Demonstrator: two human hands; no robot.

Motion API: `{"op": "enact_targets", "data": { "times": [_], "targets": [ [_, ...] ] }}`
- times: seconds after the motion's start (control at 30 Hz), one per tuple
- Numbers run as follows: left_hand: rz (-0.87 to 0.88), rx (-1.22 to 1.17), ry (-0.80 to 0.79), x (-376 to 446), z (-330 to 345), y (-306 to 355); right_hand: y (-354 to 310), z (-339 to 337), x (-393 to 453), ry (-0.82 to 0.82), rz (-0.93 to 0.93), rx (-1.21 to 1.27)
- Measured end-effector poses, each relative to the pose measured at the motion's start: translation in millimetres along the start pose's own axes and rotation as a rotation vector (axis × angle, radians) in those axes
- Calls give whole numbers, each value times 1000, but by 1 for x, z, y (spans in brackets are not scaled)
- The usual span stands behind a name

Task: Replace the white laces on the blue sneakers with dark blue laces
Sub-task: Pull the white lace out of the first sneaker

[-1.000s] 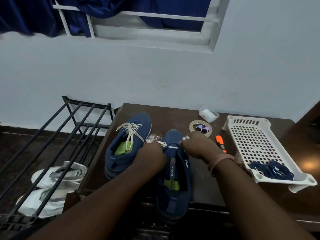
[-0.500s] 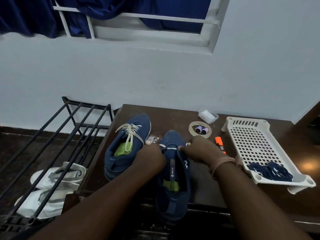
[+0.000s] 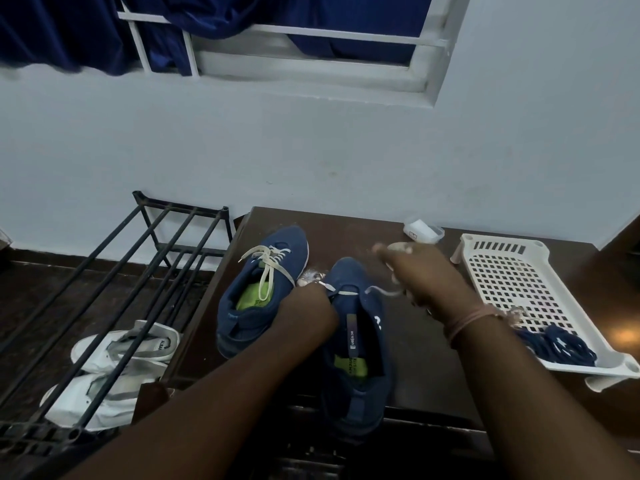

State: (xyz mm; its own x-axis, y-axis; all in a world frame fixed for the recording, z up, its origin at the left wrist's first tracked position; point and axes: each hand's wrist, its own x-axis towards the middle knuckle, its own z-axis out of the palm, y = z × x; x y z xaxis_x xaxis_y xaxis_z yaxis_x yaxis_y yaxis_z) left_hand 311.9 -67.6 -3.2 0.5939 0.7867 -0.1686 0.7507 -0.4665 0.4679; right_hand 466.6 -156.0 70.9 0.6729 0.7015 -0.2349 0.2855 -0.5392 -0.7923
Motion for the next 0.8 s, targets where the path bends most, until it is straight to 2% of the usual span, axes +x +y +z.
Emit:
{"op": "enact_targets", "data": {
  "times": [0.03,0.07,0.13,0.27,0.33,0.43,0.5,0.57,0.8],
  "targets": [
    [0,0,0,0,0,0,11,9,2,-1,-41,-313],
    [-1,-1,0,0,0,1,18,18,4,-36,-49,-470],
    [-6,-3,-5,0,-2,1,26,32,9,-98,-14,-477],
    [-13,-10,-15,-2,-5,1,21,33,13,-109,-55,-545],
    [-23,-8,-17,-2,-6,1,14,27,9,-132,-23,-308],
    [-38,2,-26,1,-9,0,-7,12,9,-18,50,267],
    [-29,-9,-36,4,-11,0,-20,-2,4,24,17,460],
    [-5,-48,-3,6,-13,-1,-26,-11,-5,-9,-18,499],
    [4,-223,79,8,-29,6,-18,-20,-14,-196,-115,382]
  ]
}}
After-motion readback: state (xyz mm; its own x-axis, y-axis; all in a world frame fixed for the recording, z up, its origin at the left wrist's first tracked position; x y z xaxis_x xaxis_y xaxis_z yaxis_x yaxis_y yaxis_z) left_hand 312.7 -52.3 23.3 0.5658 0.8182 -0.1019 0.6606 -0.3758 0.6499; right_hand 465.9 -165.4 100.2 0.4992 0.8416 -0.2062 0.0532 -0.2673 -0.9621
